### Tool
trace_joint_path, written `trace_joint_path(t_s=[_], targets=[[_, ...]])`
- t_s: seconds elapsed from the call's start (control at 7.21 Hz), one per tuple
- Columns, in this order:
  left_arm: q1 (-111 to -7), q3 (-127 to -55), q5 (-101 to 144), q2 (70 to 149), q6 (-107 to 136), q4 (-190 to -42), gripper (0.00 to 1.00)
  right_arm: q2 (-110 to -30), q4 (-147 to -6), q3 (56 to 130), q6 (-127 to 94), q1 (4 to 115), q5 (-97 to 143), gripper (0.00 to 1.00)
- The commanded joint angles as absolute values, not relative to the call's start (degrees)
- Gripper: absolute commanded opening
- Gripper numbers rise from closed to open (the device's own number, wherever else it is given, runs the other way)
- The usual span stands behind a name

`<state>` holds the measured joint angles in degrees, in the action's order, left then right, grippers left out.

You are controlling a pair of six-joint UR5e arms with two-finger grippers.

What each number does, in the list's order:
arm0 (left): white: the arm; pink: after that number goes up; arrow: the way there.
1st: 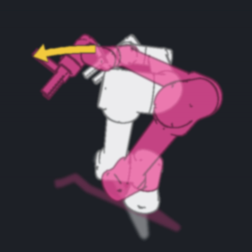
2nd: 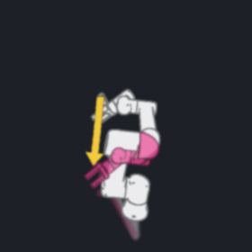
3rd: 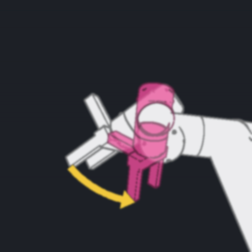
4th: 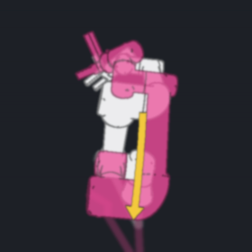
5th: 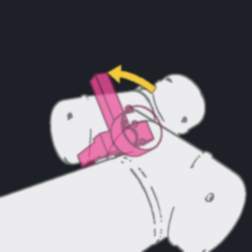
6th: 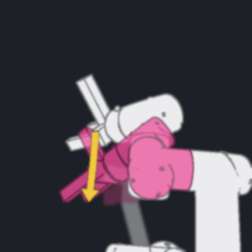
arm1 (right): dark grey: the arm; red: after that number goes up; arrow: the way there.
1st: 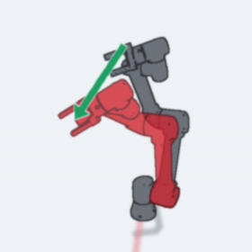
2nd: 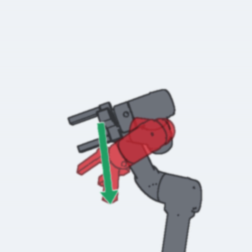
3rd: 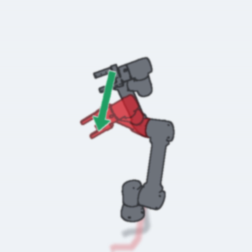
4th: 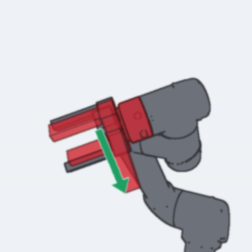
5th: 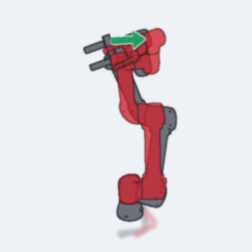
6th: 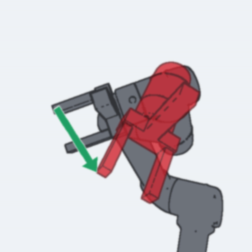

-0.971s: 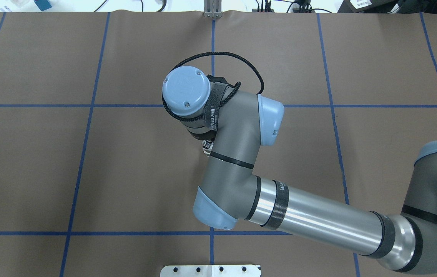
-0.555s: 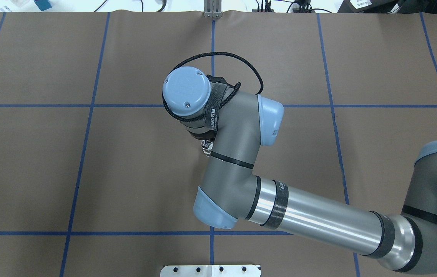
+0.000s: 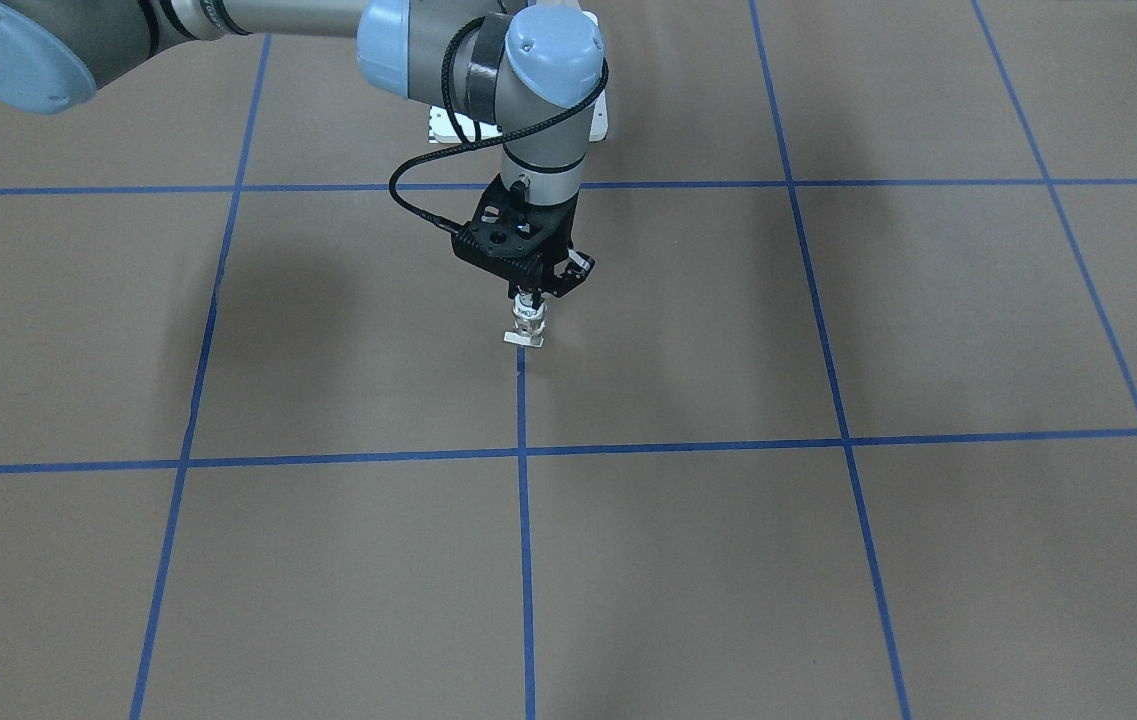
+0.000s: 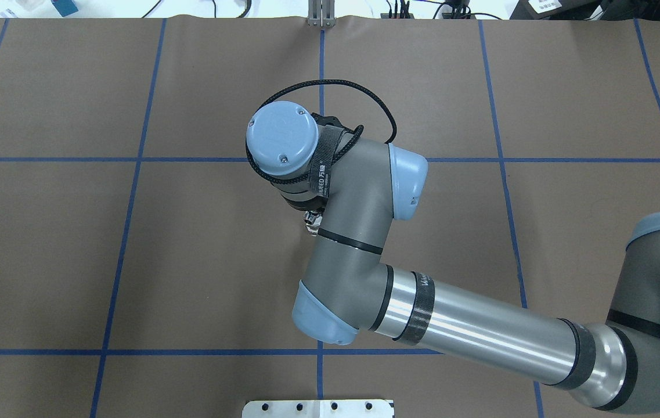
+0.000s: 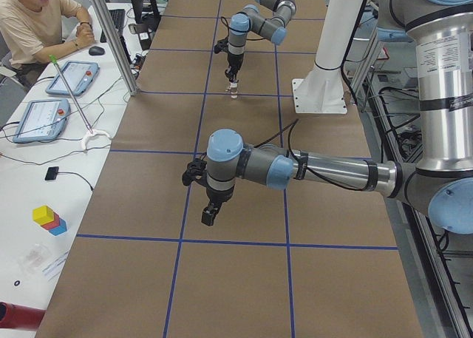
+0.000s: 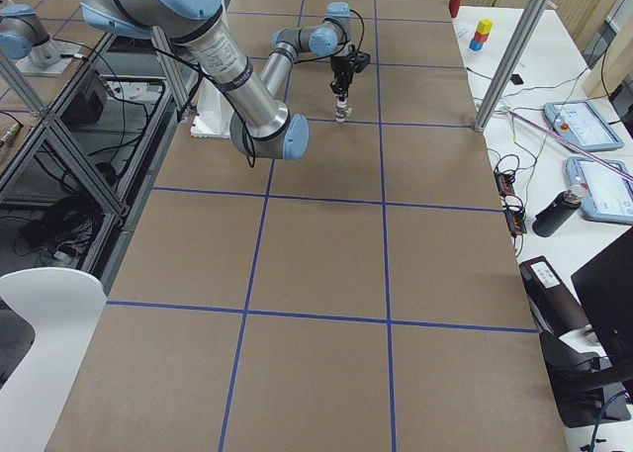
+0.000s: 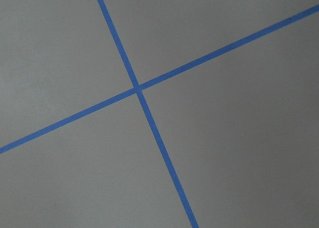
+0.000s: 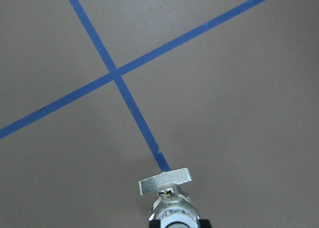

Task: Assemble PPR valve and pipe with both arms
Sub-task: 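Lower the chrome fitting onto the white valve and press it down with the right gripper, then open the right gripper and withdraw the right arm from the assembly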

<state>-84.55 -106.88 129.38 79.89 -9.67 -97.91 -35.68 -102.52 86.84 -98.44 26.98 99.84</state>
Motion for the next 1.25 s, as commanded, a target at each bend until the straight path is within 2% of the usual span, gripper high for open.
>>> trace_joint_path(t_s=[0.0, 0.55, 0.97, 1.11], targets=[[-84.6, -106.9, 129.4, 79.9, -9.7, -97.9, 1.0, -35.6, -102.5, 86.9, -98.4, 27.0, 98.3, 0.99], [-84.6, -106.5, 129.4, 79.9, -9.7, -97.9, 1.0, -35.2, -101.7, 88.8, -97.0, 28.5, 98.4, 1.0], [-84.6, -106.2, 129.3, 79.0, -9.1, -97.7, 1.0, -36.1, -108.3, 96.0, -90.0, 38.6, 107.4, 1.0], [-84.6, -104.6, 129.3, 79.1, -9.1, -97.5, 1.0, -39.2, -109.2, 98.6, -85.8, 43.2, 110.6, 1.0]])
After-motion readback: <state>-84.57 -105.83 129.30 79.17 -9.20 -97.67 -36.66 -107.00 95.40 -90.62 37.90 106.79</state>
